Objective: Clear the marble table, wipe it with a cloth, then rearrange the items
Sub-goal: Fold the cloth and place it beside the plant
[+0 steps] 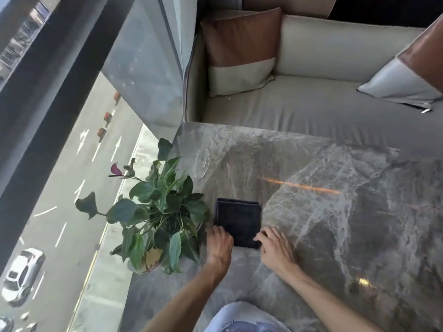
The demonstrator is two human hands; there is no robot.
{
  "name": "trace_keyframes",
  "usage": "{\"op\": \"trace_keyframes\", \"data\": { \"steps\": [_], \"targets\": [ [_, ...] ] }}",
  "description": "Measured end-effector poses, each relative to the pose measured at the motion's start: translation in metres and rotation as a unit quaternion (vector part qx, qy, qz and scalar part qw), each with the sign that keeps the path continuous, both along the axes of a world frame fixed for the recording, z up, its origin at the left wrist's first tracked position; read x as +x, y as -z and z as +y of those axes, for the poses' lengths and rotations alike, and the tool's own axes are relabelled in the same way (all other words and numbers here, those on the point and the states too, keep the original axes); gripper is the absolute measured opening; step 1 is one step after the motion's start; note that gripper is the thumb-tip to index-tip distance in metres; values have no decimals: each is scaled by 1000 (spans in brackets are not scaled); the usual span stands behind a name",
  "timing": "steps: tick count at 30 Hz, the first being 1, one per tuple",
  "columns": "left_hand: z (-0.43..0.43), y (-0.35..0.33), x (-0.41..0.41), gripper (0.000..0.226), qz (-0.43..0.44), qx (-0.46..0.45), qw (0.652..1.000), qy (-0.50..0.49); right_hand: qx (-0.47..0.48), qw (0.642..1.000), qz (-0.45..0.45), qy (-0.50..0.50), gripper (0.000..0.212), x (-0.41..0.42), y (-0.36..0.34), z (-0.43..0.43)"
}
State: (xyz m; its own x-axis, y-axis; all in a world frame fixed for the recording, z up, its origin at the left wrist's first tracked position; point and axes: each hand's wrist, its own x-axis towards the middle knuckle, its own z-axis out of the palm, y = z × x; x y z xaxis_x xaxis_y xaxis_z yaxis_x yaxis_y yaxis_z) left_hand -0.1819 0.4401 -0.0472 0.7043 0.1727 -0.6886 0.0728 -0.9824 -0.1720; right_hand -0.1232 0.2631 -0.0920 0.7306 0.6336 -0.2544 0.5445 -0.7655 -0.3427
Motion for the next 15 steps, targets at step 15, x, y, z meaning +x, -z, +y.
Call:
{"op": "trace_keyframes", "data": {
  "steps": [15],
  "targets": [
    [15,-2,27,85,-16,-89,992,-86,-170,978,101,-62,87,35,-28,33]
  ]
}}
